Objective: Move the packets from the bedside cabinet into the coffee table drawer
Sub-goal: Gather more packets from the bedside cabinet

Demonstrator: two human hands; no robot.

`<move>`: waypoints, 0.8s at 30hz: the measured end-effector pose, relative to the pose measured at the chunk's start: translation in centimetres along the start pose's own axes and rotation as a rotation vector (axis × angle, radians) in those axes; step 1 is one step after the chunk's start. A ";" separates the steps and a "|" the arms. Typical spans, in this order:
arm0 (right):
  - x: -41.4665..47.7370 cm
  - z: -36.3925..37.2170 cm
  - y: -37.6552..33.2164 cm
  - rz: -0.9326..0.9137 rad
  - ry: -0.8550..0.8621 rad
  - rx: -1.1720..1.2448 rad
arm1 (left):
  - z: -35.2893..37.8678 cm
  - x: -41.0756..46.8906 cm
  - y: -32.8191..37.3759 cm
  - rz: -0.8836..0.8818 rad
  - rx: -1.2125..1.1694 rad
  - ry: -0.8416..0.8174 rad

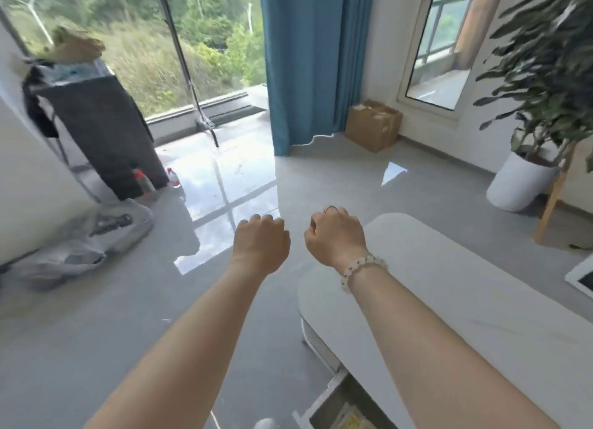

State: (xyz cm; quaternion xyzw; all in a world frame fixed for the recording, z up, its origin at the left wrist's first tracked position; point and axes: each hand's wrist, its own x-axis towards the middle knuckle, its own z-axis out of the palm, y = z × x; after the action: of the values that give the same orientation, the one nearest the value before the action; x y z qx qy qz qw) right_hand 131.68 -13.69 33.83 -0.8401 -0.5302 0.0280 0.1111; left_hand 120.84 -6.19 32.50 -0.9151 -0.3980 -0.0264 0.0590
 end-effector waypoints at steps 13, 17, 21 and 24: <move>-0.7 3.3 -33.0 -0.699 -0.147 -0.046 | -3.0 -17.4 -28.0 -0.720 0.046 -0.076; -3.3 6.2 -43.8 -0.902 -0.185 -0.048 | -2.2 -25.1 -36.5 -0.927 0.023 -0.068; -6.2 9.0 -52.8 -1.079 -0.218 -0.037 | -0.8 -31.6 -42.7 -1.097 0.009 -0.118; -8.2 10.9 -58.6 -1.181 -0.253 -0.024 | 0.1 -35.9 -46.1 -1.197 0.016 -0.160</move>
State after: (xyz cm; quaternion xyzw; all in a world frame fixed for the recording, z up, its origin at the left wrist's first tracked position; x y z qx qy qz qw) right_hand 74.47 4.85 35.33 -0.3949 -0.9164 0.0556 0.0345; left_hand 62.62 -1.08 32.96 -0.5309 -0.8472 0.0169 0.0104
